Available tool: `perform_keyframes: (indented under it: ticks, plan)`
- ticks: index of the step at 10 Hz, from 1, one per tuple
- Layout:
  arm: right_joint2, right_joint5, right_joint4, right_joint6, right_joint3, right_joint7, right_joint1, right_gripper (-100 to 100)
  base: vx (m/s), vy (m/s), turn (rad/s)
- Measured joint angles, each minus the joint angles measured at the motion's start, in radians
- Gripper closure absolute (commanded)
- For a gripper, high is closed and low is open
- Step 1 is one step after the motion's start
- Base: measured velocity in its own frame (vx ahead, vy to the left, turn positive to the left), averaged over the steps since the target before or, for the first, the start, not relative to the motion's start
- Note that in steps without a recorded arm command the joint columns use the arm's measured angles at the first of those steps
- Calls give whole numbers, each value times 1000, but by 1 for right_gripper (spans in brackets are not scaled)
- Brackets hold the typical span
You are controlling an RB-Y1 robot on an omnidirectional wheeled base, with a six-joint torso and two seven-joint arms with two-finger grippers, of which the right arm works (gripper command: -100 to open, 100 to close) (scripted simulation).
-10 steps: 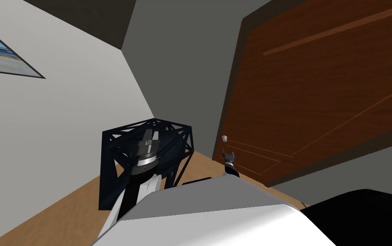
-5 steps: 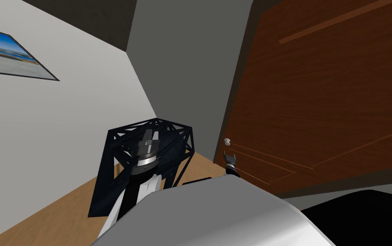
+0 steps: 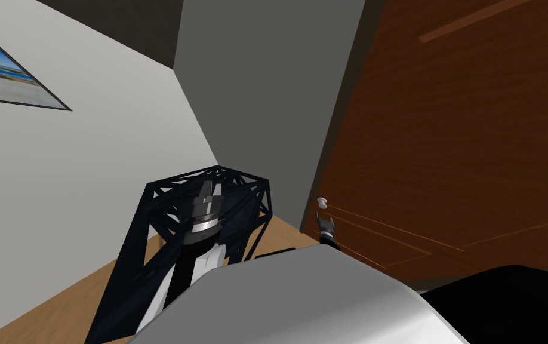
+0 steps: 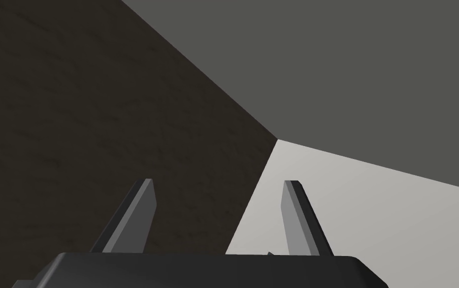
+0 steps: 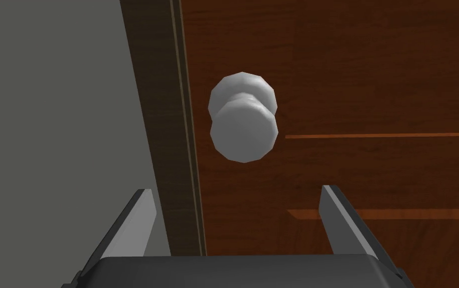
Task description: Pull the door open
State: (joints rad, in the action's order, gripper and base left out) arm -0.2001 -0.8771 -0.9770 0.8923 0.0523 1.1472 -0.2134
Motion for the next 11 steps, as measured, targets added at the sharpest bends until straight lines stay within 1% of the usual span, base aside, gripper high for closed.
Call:
perform_keyframes:
  ticks: [1, 3, 4, 5, 7, 8, 11]
  plan:
    - [-20, 0, 17, 6, 2, 27, -4, -100, 152, 6, 7]
    - [-49, -2, 21, 9, 4, 65, -23, -100, 109, -14, 9]
    - [-66, -2, 39, 13, 5, 88, -22, -100, 86, -7, 9]
    - [-80, -3, 53, 17, 6, 109, -22, -100, 90, -1, 7]
    - [-105, -6, 55, 17, 6, 138, -36, -100, 93, 8, 8]
    - [-118, -6, 64, 18, 6, 154, -39, -100, 104, 5, 7]
    - [-156, -6, 100, 30, 10, 209, -43, -100, 108, -3, 8]
